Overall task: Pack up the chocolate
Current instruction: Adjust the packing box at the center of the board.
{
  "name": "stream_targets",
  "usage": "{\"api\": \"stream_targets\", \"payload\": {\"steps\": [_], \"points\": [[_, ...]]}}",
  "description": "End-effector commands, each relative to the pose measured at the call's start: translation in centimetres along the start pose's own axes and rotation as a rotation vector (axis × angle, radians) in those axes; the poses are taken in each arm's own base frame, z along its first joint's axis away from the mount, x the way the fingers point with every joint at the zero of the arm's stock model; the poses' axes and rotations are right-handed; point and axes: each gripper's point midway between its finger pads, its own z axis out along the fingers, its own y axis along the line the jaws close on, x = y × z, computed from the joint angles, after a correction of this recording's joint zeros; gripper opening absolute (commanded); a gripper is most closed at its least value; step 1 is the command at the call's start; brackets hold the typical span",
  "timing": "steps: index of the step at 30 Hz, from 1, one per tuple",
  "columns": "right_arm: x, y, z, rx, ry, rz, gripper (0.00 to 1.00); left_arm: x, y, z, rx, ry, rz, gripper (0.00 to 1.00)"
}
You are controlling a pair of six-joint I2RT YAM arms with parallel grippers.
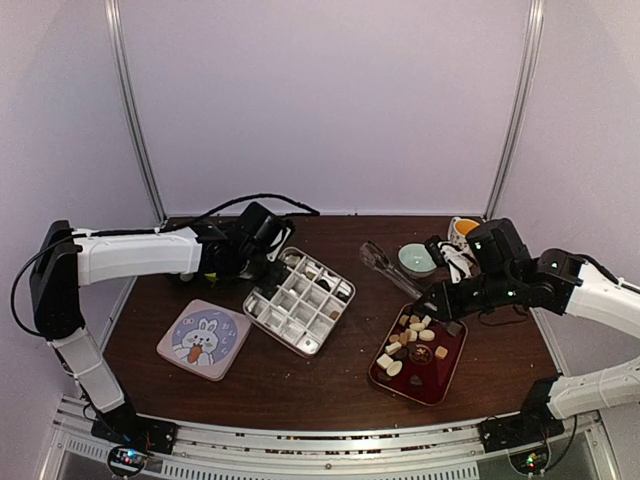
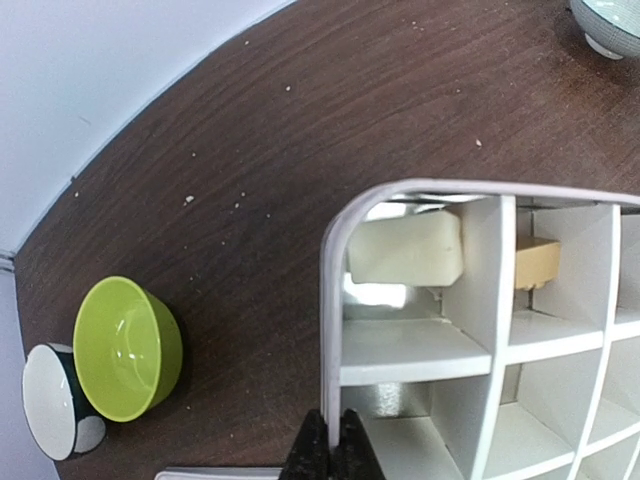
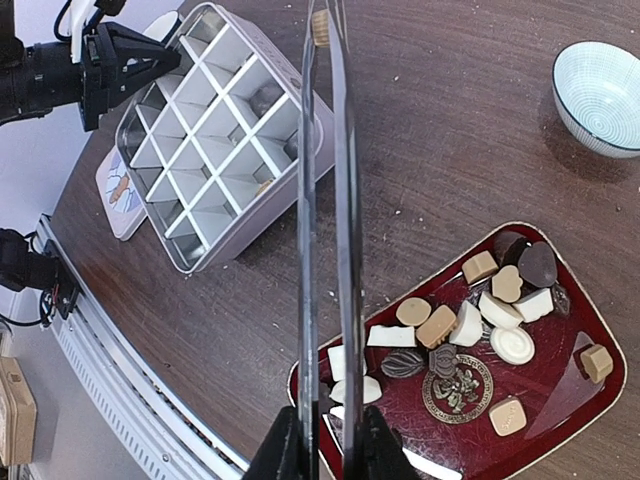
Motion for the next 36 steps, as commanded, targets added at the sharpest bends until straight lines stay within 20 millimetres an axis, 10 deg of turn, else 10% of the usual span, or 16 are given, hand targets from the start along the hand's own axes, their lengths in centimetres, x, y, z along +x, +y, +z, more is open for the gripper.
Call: {"api": "stream_targets", "payload": {"steps": [1,22,36], "points": [[-0.6,0.1,-0.7,-0.018,-0.053,-0.051,0.15,-4.4,-0.4,-1.5,0.040,-0.158,0.072,0.00],[0.7,0.3,-1.7,-0.071,-0.094,-0.110,0.14,-2.5,-4.1,-5.0,0.161,-0.206,0.400,0.00],[3.4,3.2,-2.7,-0.231,-0.022,-0.102,0.15,-0.9,-8.4,0.8,0.451,-0.020,0.344,0.00]]}}
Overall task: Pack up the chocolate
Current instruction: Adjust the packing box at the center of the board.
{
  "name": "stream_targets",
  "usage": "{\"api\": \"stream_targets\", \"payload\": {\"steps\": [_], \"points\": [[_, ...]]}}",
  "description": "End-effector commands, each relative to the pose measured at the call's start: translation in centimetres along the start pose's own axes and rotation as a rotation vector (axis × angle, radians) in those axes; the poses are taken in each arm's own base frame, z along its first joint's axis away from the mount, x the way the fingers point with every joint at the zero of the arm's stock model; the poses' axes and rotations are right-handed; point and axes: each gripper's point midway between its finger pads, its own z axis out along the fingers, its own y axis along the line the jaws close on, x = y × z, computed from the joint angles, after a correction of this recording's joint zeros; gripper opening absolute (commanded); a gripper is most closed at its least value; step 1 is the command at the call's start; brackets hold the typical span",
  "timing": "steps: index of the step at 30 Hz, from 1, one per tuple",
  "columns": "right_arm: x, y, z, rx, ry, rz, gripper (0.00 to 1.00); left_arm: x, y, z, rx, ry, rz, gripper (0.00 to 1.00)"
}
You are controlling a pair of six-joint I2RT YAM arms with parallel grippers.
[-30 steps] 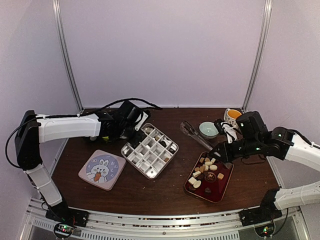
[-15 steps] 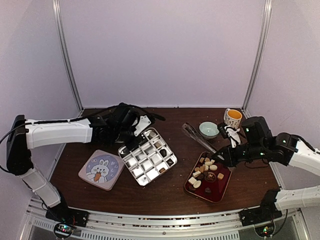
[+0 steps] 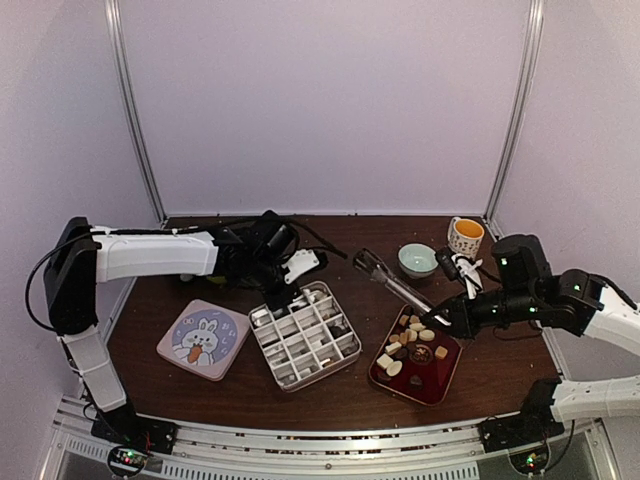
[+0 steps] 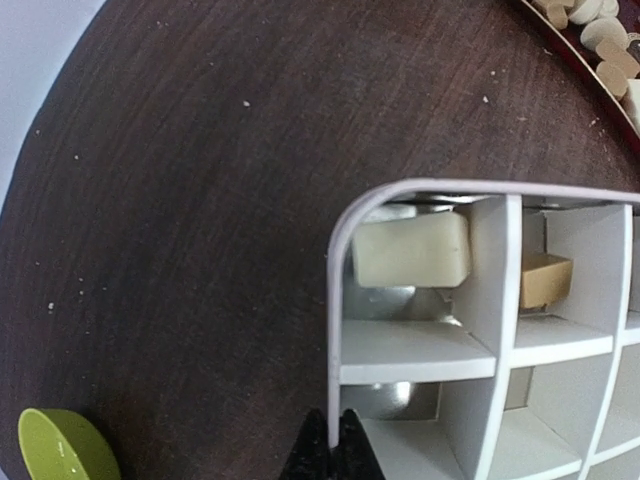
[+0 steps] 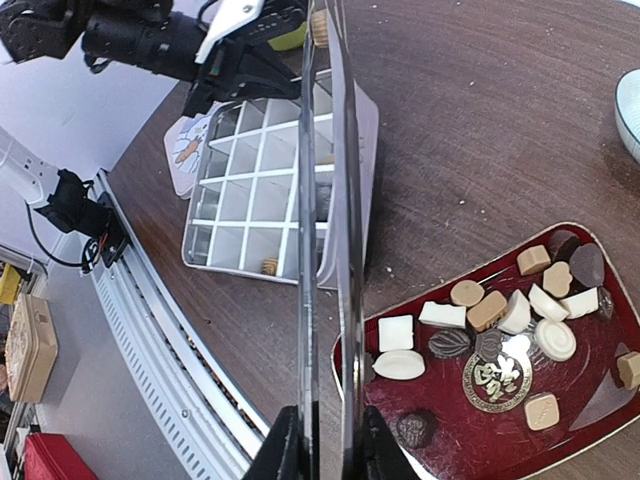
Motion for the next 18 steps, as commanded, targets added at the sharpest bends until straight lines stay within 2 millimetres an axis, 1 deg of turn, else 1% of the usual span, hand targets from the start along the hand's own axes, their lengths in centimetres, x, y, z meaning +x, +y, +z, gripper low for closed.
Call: {"api": "stream_targets", "payload": {"steps": [1,5,10,13,15,17,18], "points": [[0.9,1.5,-0.1,-0.072,0.016,0.012,0.15,-3.2,0.3,0.6,0.087,-0.086,-0.068,0.00],[1.8,2.0,0.3,-0.092,0.048,0.026,0.15,-2.7,1.6,2.2,0.124,-0.068,-0.131,0.00],[2.6,2.5,1.0,-0.101,0.071,0.043,0.15,-2.2,3.0,3.3,0.119,-0.054,-0.179,0.00],[2.8,2.6,1.5,-0.102,0.083,0.051,0.15,-2.5,3.3,3.5,0.128,-0.070,-0.192,0.08],[3.0,2.8,2.1,-0.102,0.093,0.054,0.15,-2.7,3.3,3.6,0.133,-0.077,-0.196,0.15],[2.9,2.9,2.6,-0.101,0.098,0.055,0.14,-2.8,3.6,3.7,0.122,-0.074,-0.197,0.24],[2.9,3.0,2.9,-0.095,0.103,0.055,0.14,-2.8,3.7,3.7,0.113,-0.070,-0.196,0.26]]}}
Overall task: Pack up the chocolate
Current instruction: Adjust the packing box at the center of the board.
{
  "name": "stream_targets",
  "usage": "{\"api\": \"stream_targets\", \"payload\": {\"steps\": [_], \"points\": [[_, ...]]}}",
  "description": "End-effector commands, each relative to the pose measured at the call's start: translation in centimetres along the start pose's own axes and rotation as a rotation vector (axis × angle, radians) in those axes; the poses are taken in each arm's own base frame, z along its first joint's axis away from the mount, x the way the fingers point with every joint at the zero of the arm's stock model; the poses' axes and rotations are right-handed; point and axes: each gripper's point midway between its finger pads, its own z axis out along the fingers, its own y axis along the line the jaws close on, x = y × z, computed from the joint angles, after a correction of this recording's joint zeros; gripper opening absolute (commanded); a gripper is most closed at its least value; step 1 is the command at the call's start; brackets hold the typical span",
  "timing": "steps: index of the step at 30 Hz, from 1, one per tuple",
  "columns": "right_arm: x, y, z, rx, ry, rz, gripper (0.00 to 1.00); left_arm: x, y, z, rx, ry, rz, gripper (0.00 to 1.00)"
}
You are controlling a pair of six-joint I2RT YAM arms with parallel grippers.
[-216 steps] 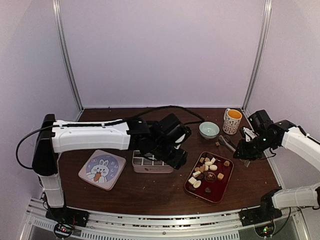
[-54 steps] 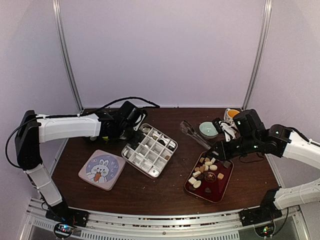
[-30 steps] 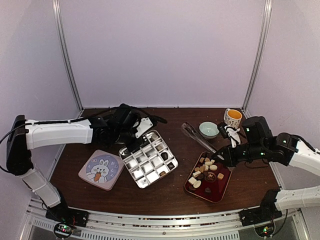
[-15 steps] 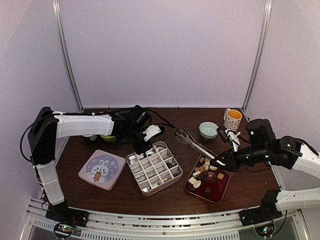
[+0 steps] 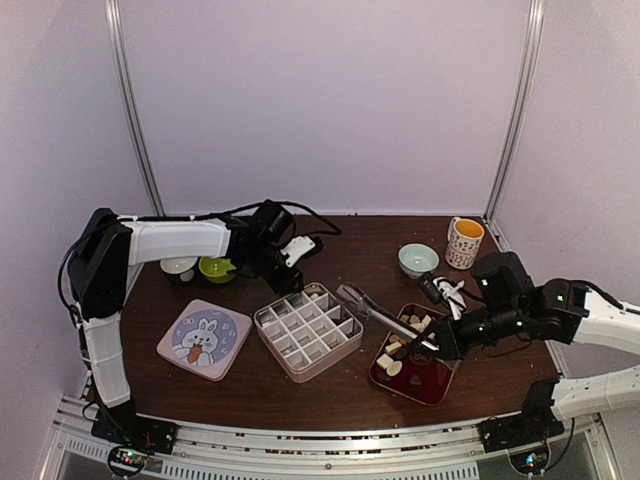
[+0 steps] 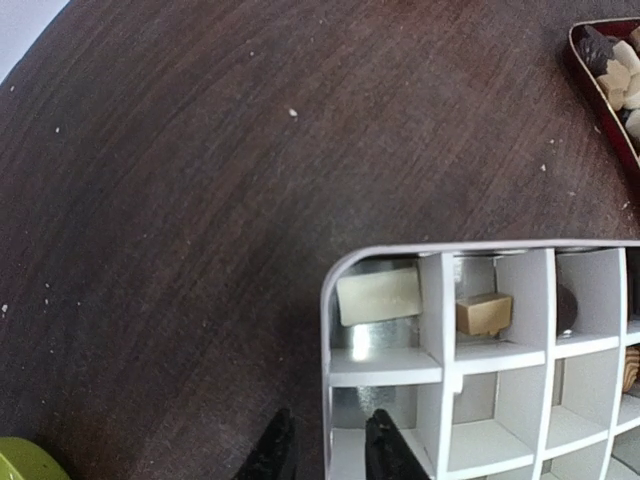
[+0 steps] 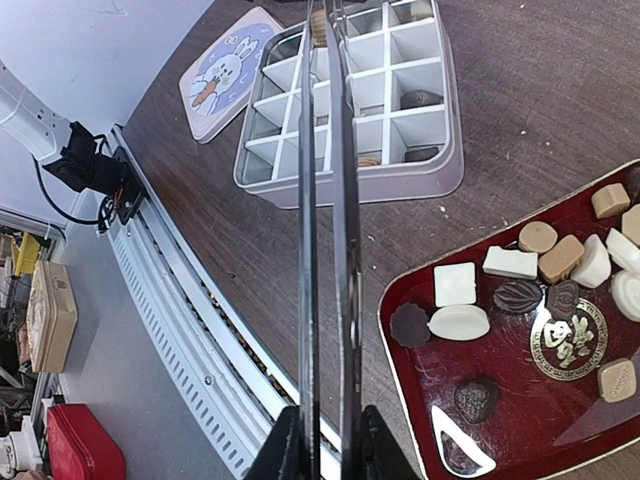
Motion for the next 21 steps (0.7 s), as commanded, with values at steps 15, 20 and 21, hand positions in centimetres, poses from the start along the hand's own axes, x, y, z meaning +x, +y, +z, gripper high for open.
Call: {"api": "stream_targets", "payload": {"steps": [15,20,21], "points": [[-0.4,1.0,4.1,0.027,0.041,-0.016,0.13,-4.3,4.6,-10.5,-0.233,-0.378,-0.143,0.41],[-0.7,0.9,4.7,0.045,0.048,-0.031,0.14,-3.3,5.7,-13.0,-0.337,-0.442,-0.177,0.40],[-1.1,1.0,4.8,0.048,0.043,-0.034,0.14,-3.1,6.0,-13.7,-0.364,-0.457,-0.191,0.39]]}}
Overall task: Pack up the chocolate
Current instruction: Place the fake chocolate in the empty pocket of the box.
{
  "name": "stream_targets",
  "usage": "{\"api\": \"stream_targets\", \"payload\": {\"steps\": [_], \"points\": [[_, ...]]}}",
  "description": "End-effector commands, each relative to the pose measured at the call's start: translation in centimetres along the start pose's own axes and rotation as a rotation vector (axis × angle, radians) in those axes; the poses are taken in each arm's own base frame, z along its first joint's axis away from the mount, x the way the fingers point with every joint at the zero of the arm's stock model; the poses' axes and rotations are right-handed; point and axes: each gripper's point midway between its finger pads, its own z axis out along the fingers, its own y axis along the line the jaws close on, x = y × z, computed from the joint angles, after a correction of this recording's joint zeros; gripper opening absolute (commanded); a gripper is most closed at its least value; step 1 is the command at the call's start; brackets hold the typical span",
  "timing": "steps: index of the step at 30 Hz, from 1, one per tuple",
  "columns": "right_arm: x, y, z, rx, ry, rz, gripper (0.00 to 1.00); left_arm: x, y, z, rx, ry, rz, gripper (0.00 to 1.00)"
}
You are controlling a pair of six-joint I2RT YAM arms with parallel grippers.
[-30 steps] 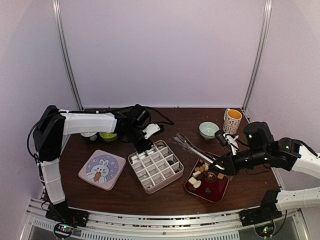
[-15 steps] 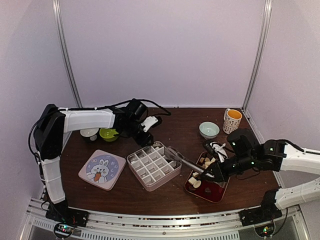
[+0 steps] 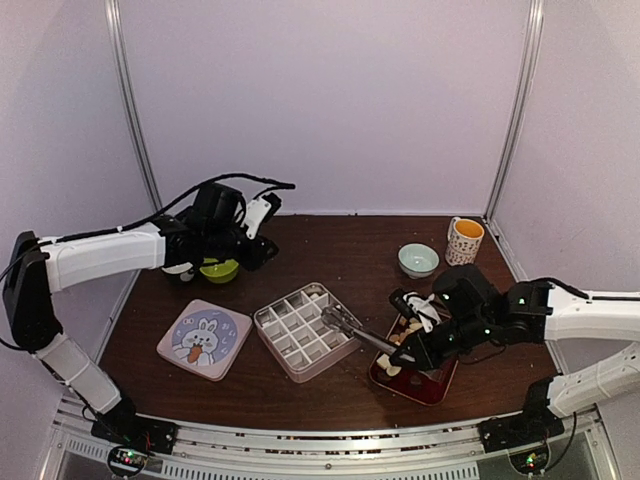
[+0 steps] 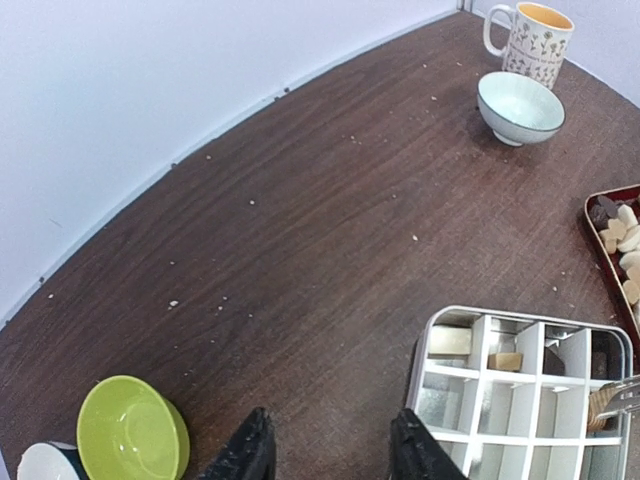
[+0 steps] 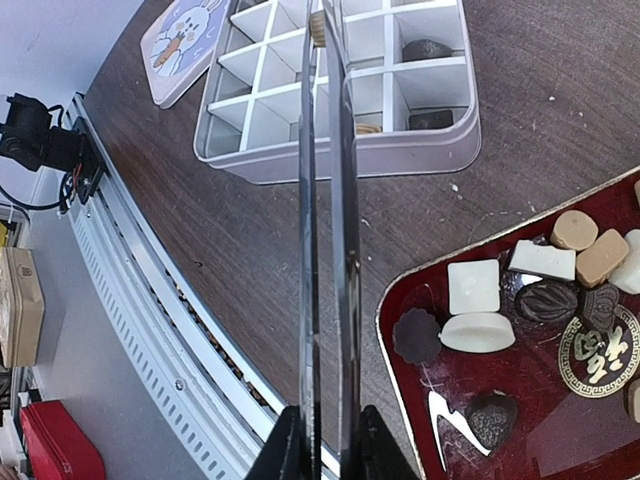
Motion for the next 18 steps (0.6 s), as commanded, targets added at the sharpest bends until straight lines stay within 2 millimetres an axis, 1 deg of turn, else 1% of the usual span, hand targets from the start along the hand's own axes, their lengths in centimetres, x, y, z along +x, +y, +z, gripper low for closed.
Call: {"api": "stream_targets", "payload": {"steps": [1,4,8,11,13,18], "points": [[-3.0,1.2,-0.4,-0.003,-0.084,-0.031,0.14,-1.3,2.6,-2.0,-0.151,-0.122,-0.054,0.38],[-3.5,1.3,0.0,0.001,-0.088,-0.035,0.14,-1.3,3.5,-3.4,-0.204,-0.162,-0.074,0.39],[-3.5,1.2,0.2,0.018,-0.072,-0.037,0.16,-0.8,4.2,-4.7,-0.248,-0.187,-0.078,0.44],[-3.5,1.2,0.1,0.023,-0.074,-0.038,0.19,-0.2,4.6,-5.8,-0.279,-0.214,-0.087,0.51],[-3.5,1.2,0.0,0.027,-0.074,-0.037,0.20,0.5,4.6,-6.2,-0.284,-0.225,-0.091,0.55],[-3.5,1.3,-0.1,0.029,-0.078,-0.034,0.22,1.2,4.5,-6.7,-0.279,-0.241,-0.100,0.55]]}}
